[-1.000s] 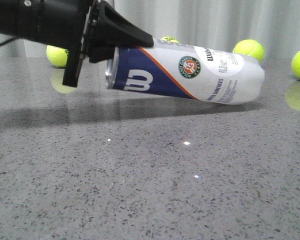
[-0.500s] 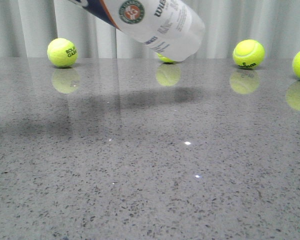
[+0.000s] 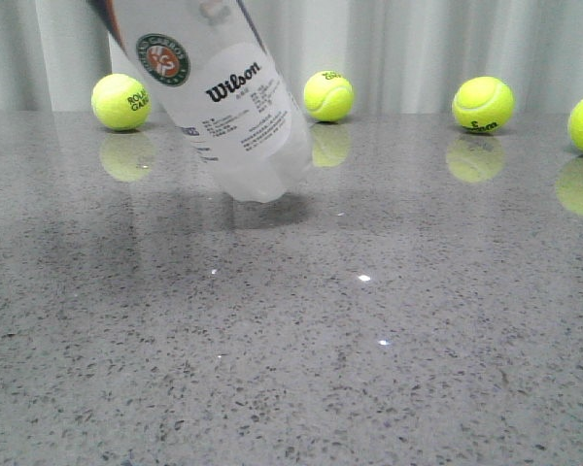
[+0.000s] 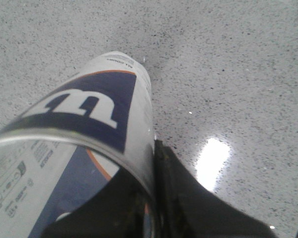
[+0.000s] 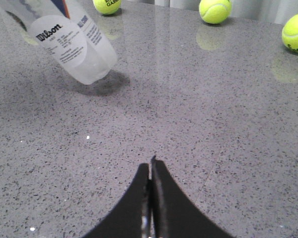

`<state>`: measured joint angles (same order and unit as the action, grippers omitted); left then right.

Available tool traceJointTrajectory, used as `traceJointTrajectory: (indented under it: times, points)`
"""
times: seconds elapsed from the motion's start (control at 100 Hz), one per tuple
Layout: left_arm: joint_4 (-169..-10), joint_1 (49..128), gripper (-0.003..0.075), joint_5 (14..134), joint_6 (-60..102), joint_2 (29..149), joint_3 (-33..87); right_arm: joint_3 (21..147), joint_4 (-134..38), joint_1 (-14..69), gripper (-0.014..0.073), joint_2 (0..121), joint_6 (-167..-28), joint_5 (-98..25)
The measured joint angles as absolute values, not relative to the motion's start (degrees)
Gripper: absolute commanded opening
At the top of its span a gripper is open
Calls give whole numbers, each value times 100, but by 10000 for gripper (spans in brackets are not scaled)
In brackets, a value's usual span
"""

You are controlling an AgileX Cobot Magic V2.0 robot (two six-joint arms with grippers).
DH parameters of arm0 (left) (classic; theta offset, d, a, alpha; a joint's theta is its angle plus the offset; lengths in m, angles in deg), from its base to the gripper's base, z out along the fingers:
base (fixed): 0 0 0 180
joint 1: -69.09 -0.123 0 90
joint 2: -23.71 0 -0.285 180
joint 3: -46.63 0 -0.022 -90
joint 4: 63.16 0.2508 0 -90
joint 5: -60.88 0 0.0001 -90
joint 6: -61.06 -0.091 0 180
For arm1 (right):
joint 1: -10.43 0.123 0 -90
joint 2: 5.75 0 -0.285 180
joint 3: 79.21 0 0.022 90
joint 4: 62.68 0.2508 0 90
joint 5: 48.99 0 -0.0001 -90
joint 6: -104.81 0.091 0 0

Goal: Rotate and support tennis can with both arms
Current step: 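Lift the blue end with the left gripper, tilting the can upright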

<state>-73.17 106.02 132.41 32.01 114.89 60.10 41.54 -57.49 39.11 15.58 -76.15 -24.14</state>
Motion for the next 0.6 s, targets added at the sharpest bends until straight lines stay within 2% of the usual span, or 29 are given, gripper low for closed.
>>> traceJointTrajectory:
  times: [0.15,0.19,0.29,0.41,0.46,0.52,0.6]
  points:
    - [-6838,10843,-14,13254,3248,11774,6187,4154,-5749,3911,-62,1558,-7615,-2414]
    - [-6810,10871,8,13268,3248,11829,6195,4154,-5749,3911,-62,1558,-7615,-2414]
    - [-6837,10899,145,13253,3248,11907,6234,4154,-5749,3911,-62,1558,-7615,-2405]
    - [-6927,10899,421,13264,3262,11982,6285,4154,-5749,3911,-62,1558,-7615,-2405]
    - [-6931,10899,501,13275,3262,12008,6347,4154,-5749,3911,-62,1558,-7615,-2405]
    - [-6931,10899,541,13287,3264,12063,6484,4154,-5749,3911,-62,1558,-7615,-2405]
    - [-6863,10899,528,13287,3274,12141,6711,4154,-5749,3911,-62,1558,-7615,-2405]
